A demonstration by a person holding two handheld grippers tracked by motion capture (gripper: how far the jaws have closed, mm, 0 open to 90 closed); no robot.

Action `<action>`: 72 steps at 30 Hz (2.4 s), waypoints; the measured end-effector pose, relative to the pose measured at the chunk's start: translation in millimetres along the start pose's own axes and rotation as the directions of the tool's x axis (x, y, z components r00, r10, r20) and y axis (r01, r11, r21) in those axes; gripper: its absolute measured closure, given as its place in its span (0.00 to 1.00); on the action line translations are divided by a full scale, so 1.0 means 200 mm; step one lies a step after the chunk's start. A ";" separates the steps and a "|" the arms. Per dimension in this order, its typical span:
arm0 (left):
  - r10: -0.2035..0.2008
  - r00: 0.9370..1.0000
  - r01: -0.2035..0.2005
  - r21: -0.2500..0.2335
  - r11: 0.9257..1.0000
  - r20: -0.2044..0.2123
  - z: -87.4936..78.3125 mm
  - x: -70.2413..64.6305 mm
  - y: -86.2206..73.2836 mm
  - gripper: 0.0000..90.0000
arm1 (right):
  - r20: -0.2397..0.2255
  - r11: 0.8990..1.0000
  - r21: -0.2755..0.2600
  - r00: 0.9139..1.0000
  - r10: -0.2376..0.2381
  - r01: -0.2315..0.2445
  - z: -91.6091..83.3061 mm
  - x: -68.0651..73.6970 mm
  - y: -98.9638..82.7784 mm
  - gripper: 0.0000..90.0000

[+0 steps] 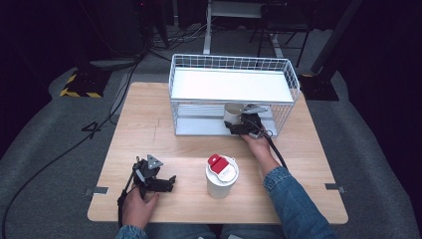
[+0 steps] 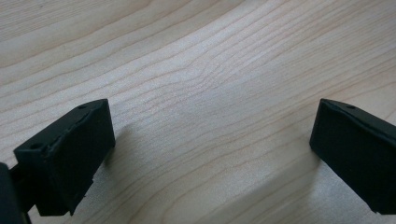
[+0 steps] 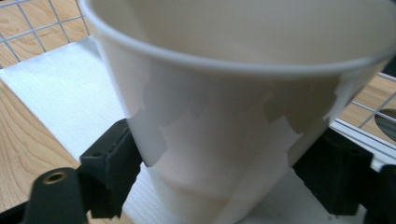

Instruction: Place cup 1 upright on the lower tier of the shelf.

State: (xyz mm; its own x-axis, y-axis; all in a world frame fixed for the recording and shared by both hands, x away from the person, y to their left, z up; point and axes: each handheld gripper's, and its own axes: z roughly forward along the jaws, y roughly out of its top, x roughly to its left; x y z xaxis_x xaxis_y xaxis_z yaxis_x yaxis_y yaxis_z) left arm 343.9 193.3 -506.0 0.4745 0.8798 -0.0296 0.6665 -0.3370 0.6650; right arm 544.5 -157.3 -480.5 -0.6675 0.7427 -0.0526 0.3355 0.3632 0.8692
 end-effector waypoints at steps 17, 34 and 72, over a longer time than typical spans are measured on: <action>0.004 1.000 -0.004 0.001 1.000 0.005 0.00 0.00 0.00 0.00 | 0.015 1.000 0.003 1.000 0.016 -0.016 -0.05 0.01 -0.01 0.16; 0.018 1.000 -0.018 -0.003 1.000 0.017 0.00 0.00 0.00 0.00 | -0.017 0.999 -0.017 0.999 0.038 -0.038 -0.38 0.03 -0.02 0.16; 0.025 1.000 -0.025 -0.001 1.000 0.018 0.01 0.00 0.01 0.00 | 0.002 0.997 0.043 0.998 0.063 -0.063 -1.13 -0.01 -0.46 0.16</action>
State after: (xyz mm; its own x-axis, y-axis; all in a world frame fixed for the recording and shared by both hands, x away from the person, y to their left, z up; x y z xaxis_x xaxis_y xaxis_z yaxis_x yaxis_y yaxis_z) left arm 345.1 192.1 -506.0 0.5009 0.8651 -0.0264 0.6537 -0.3582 0.6666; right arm 364.8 -318.6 -448.9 -0.6437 0.7652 0.0015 0.4056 0.3395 0.8487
